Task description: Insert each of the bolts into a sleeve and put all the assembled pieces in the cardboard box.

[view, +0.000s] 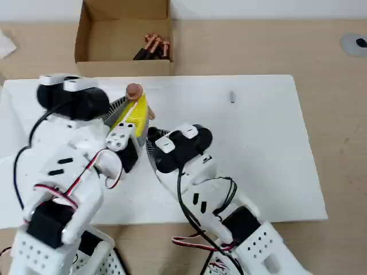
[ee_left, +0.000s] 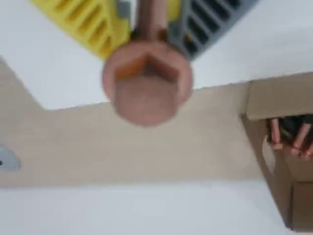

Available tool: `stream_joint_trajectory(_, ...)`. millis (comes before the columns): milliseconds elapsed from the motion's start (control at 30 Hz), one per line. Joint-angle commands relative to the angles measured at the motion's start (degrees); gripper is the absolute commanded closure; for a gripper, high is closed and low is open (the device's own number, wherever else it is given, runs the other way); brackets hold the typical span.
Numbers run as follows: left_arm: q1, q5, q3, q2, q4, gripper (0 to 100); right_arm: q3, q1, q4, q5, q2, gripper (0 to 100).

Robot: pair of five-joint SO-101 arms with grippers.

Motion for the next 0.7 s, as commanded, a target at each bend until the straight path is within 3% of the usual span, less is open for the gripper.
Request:
stream_joint_trajectory(0,1.93,-2.73,-6.07,0.13,2.90,99,-0.13,-0.92,-0.97,-0.53,-1.36,98.9)
stream_joint_trajectory(267,3.25,-4.22,-10.37,0.13,11.25,99,-0.04,-0.92,-0.97,-0.53,-1.36,98.9)
stream_joint_trajectory(667,7.21,-3.25,-8.09,0.04,11.87,99,-0.31,-0.84,-0.97,-0.62,-1.36,98.9)
